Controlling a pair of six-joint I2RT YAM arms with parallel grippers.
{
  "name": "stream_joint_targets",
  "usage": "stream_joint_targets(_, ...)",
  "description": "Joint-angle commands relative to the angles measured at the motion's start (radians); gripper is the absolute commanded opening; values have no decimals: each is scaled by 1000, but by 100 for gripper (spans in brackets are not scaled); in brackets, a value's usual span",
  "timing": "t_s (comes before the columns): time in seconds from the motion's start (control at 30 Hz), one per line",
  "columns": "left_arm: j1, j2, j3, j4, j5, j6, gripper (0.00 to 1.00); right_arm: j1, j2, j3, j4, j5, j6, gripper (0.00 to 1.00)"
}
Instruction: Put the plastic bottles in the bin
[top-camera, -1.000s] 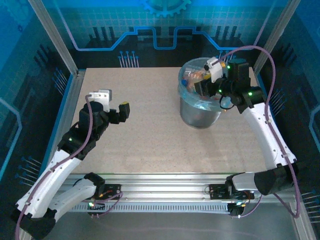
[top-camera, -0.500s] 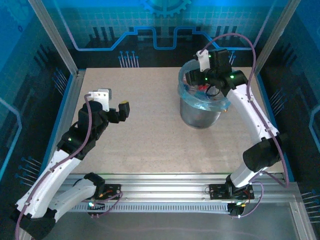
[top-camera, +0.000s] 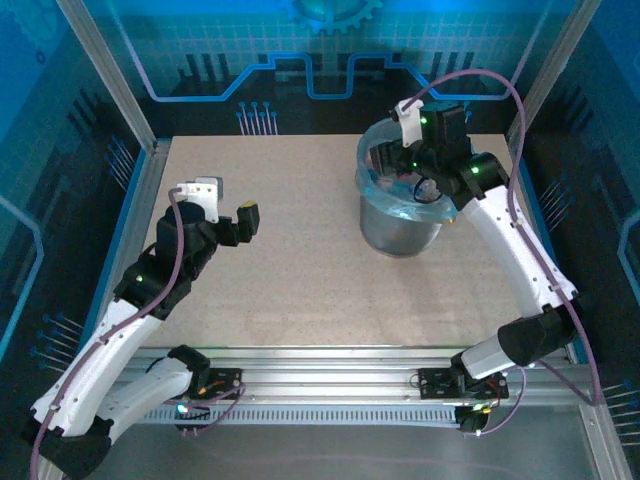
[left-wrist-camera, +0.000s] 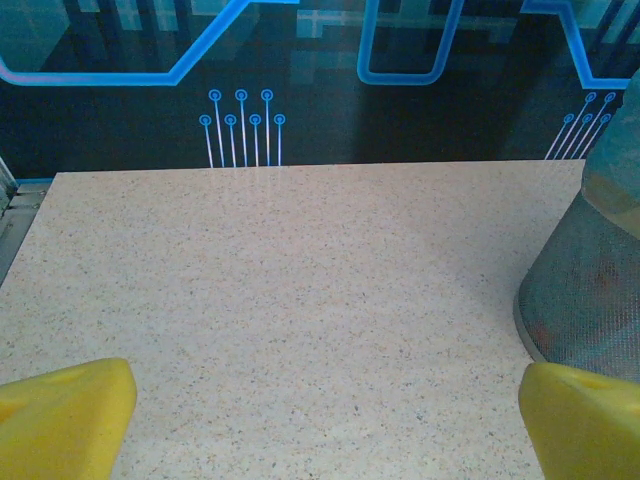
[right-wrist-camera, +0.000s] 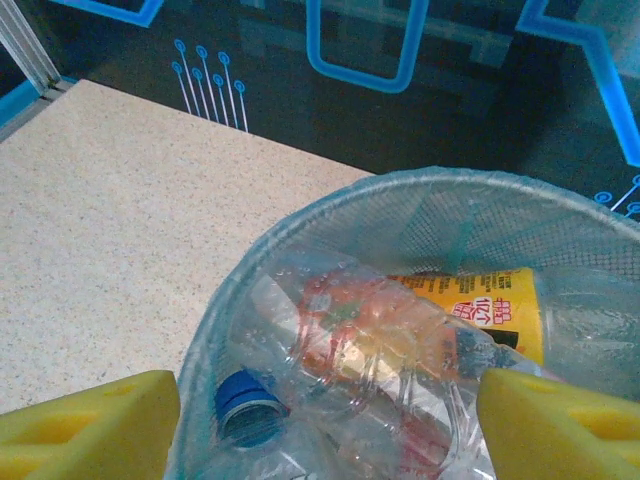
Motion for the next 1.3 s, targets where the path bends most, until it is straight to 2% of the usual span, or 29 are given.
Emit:
stream_joint_targets(0.0,7,2,30,20,13,-19,99,39,-21,-33,-2,29,11,80)
stream_joint_targets(0.23,8,7,27,17,13,-18,99,52,-26,-158,47,117,-17,81)
stream_joint_targets(0.4,8,6,27,11,8,-14,99,51,-48,-228,86,122,-28,80)
stream_joint_targets(0.8,8,8,32,14,14,-21,99,50,-49,-109,88,42,-25,82)
stream_joint_targets(0.9,7,6,32,12,10,-19,99,49,-37,-72,109,85,-13,86)
stream_joint_targets(1.13,7,5,23,19,8,-23,99,47,29,-70,159,207,8,89)
stream_joint_targets(1.27,7,1,24,10,6,-16,99,49,62,-82,150,237,19,90)
